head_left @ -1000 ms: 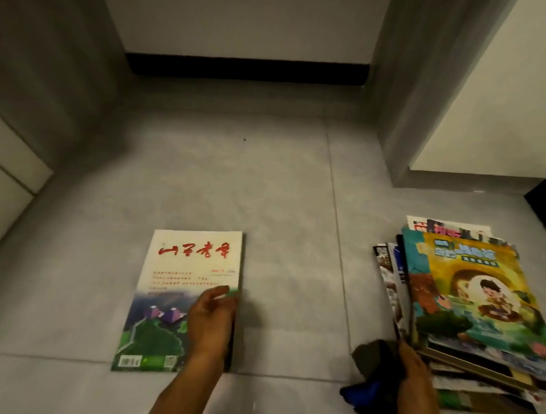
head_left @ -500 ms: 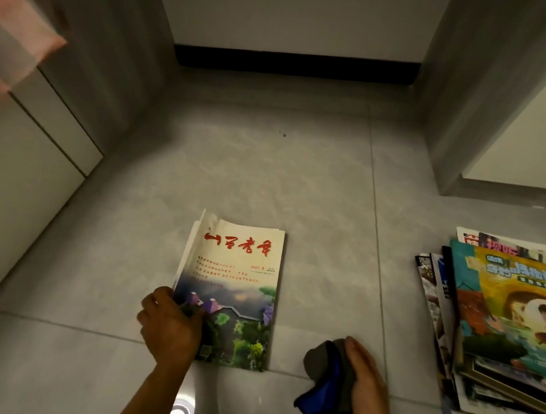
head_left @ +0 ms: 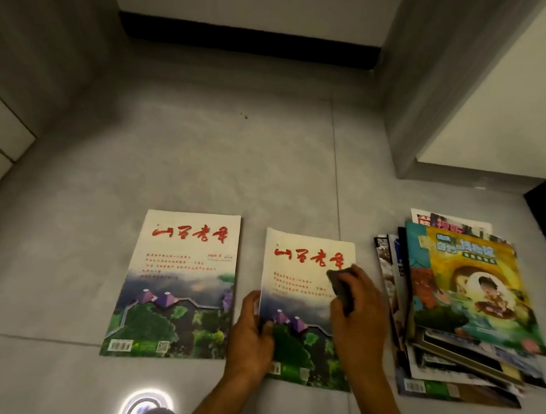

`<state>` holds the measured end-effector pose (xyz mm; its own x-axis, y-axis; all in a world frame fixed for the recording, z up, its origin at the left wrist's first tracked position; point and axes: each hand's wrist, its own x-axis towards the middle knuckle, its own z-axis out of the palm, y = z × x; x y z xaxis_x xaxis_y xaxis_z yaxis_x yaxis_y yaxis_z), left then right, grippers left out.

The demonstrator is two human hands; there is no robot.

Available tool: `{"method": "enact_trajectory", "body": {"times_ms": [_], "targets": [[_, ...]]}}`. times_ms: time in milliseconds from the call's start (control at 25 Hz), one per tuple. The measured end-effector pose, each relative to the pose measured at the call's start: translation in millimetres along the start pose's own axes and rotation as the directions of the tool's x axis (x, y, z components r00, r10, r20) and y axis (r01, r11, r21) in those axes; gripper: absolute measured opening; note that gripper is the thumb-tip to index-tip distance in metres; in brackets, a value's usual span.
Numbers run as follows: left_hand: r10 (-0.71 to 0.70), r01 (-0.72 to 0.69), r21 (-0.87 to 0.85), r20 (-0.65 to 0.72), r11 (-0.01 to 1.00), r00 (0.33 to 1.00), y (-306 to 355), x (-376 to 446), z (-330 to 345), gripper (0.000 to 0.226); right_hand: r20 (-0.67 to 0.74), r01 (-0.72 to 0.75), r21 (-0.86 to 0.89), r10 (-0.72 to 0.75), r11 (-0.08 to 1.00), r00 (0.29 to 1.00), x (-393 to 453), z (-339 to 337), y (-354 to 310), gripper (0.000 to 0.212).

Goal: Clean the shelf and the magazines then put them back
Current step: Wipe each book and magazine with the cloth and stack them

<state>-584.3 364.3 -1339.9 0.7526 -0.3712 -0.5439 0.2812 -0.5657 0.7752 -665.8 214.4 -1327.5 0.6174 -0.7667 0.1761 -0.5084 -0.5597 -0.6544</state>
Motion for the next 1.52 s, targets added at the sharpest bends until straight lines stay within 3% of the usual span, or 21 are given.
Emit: {"method": "enact_trajectory", "body": {"times_ms": [160, 280, 360, 440, 520, 560, 600, 680, 720, 800, 880, 920, 1000, 1120, 1160, 1200, 1240, 1320, 1400, 1440, 1520], "targets": [[0.149, -0.164, 0.124, 0.122, 0.979, 0.981, -21.7, 1.0, 12.2, 0.029, 0.270, 0.004, -0.481, 0.144, 0.877, 0.952, -57.9, 53.7, 17.1, 0.055], [0.148, -0.178, 0.185, 0.163, 0.966, 0.975, -35.3, 8.2, 12.9, 0.050, 0.395, 0.385, -0.368, -0.233, 0.846, 0.889, -75.8, 48.8, 24.1, 0.049], [0.065, -0.107, 0.204, 0.203, 0.973, 0.977, -27.9, 1.1, 11.2, 0.061, 0.384, 0.466, -0.419, -0.313, 0.779, 0.869, -56.5, 38.1, 52.3, 0.045], [0.024, -0.041, 0.108, 0.150, 0.993, 0.988, -32.8, 3.8, 13.0, 0.065, 0.254, 0.170, -0.439, -0.060, 0.882, 0.965, -34.4, 35.1, 60.7, 0.054], [-0.021, 0.000, 0.147, 0.141, 0.989, 0.990, -35.9, 9.5, 12.7, 0.072, 0.145, -0.068, -0.440, 0.146, 0.895, 0.979, -40.1, 60.3, 44.9, 0.053], [-0.059, 0.039, 0.142, 0.143, 0.989, 0.988, -25.4, 8.5, 14.1, 0.078, 0.193, -0.031, -0.418, 0.123, 0.908, 0.973, -49.1, 73.4, 31.3, 0.057], [0.046, -0.115, 0.338, 0.204, 0.934, 0.978, -33.4, 14.0, 13.2, 0.084, 0.286, 0.141, -0.382, -0.028, 0.913, 0.958, -56.9, 84.9, 22.9, 0.062], [0.072, -0.167, 0.404, 0.240, 0.899, 0.968, -38.5, 16.7, 12.4, 0.092, 0.465, 0.498, -0.319, -0.325, 0.806, 0.823, -45.3, 84.2, 35.5, 0.078], [-0.013, -0.061, 0.324, 0.223, 0.944, 0.975, -33.2, 13.8, 11.6, 0.091, 0.514, 0.570, -0.337, -0.360, 0.750, 0.778, -25.8, 73.6, 47.5, 0.090], [-0.043, 0.023, 0.107, 0.193, 0.994, 0.980, -29.1, 12.0, 10.7, 0.066, 0.463, 0.365, -0.445, -0.139, 0.818, 0.876, 7.8, 54.3, 65.0, 0.106], [-0.025, -0.007, 0.181, 0.174, 0.983, 0.984, -28.6, 16.5, 10.5, 0.064, 0.261, -0.081, -0.442, 0.214, 0.894, 0.941, 14.4, 57.3, 54.5, 0.086], [0.025, -0.096, 0.318, 0.218, 0.943, 0.976, -30.1, 18.3, 12.5, 0.080, 0.191, -0.128, -0.427, 0.228, 0.895, 0.955, 10.9, 70.3, 36.4, 0.077], [0.059, -0.188, 0.442, 0.290, 0.877, 0.955, -38.1, 23.9, 12.4, 0.094, 0.194, 0.083, -0.381, -0.009, 0.921, 0.981, -2.2, 99.8, 4.2, 0.069], [-0.062, 0.007, 0.228, 0.234, 0.974, 0.970, -17.7, 22.3, 13.4, 0.061, 0.527, 0.533, -0.288, -0.333, 0.796, 0.782, 25.0, 92.9, 21.7, 0.078], [-0.029, -0.016, 0.191, 0.230, 0.982, 0.973, -23.6, 24.4, 12.2, 0.055, 0.544, 0.503, -0.339, -0.271, 0.795, 0.794, 41.8, 81.8, 41.2, 0.081], [-0.077, 0.057, 0.103, 0.212, 0.993, 0.974, -19.9, 23.3, 13.2, 0.050, 0.429, 0.358, -0.440, -0.157, 0.824, 0.889, 56.9, 71.6, 61.3, 0.079], [0.012, -0.045, 0.122, 0.254, 0.992, 0.967, -23.5, 25.3, 10.6, 0.049, 0.253, 0.128, -0.506, 0.005, 0.853, 0.968, 65.8, 61.1, 73.5, 0.075], [0.040, -0.133, 0.283, 0.311, 0.950, 0.950, -24.0, 24.2, 11.7, 0.079, 0.071, -0.086, -0.548, 0.149, 0.832, 0.986, 65.0, 70.9, 59.0, 0.071], [0.032, -0.128, 0.302, 0.304, 0.945, 0.952, -27.7, 28.3, 18.8, 0.105, 0.186, 0.055, -0.433, 0.030, 0.900, 0.982, 52.2, 104.0, 16.9, 0.072], [-0.101, 0.066, 0.148, 0.241, 0.987, 0.965, -19.0, 25.1, 21.4, 0.109, 0.291, 0.200, -0.329, -0.102, 0.923, 0.951, 47.0, 117.2, -0.3, 0.072], [-0.056, -0.014, 0.282, 0.240, 0.959, 0.969, -17.3, 29.7, 13.2, 0.105, 0.466, 0.451, -0.166, -0.333, 0.877, 0.820, 55.9, 114.9, -6.8, 0.070]]}}
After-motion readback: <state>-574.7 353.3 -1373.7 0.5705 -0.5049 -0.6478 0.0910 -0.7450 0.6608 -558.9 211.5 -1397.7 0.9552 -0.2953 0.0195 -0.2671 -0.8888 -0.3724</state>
